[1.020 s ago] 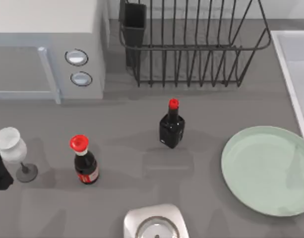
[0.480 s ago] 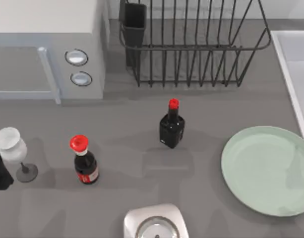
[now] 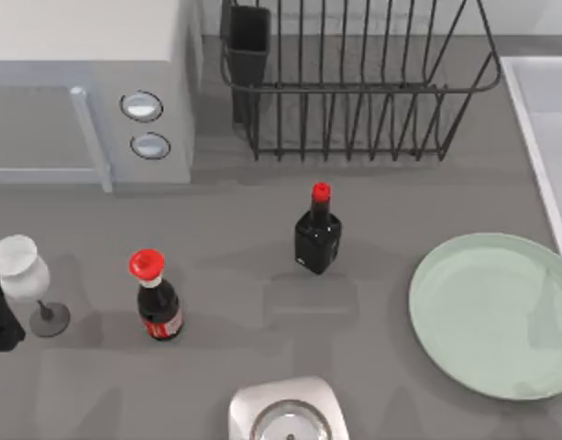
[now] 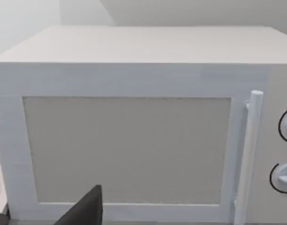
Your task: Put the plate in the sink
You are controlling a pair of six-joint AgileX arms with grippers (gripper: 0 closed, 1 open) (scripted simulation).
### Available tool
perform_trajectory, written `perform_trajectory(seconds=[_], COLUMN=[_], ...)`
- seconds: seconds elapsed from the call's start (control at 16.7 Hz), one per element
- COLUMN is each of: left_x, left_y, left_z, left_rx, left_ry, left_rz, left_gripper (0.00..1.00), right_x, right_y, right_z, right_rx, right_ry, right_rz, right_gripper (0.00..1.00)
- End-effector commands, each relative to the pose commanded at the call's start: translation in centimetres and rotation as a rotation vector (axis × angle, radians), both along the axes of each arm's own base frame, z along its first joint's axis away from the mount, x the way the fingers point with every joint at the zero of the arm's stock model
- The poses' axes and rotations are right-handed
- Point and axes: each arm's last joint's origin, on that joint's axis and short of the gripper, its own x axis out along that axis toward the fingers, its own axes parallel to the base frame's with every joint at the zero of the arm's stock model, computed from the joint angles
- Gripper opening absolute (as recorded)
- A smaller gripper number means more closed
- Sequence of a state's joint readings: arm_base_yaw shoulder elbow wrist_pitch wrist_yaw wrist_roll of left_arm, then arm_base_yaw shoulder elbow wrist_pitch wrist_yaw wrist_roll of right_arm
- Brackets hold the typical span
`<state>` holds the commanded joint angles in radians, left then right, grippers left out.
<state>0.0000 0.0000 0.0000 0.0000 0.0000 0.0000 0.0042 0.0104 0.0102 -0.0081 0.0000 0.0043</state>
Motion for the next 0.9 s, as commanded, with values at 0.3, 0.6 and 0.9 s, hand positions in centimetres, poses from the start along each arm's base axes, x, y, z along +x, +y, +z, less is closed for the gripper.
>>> perform_trajectory(seconds=[0.3, 0.6, 0.9], left_x=[0.0, 0.0, 0.0], left_y=[0.0, 0.0, 0.0], left_z=[0.0, 0.0, 0.0], left_rx=[0.000, 0.000, 0.000], left_ry=[0.000, 0.000, 0.000], left_rz=[0.000, 0.000, 0.000], left_gripper=[1.00, 1.00, 1.00], right_x=[0.6, 4.4, 11.2], right_y=[0.9, 3.3, 8.6], right_z=[3.3, 7.7, 9.1], right_rx=[0.070, 0.150, 0.154], right_ry=[0.173, 0.551, 1.007], right_rz=[0.069, 0.146, 0.148], right_gripper=[1.00, 1.00, 1.00])
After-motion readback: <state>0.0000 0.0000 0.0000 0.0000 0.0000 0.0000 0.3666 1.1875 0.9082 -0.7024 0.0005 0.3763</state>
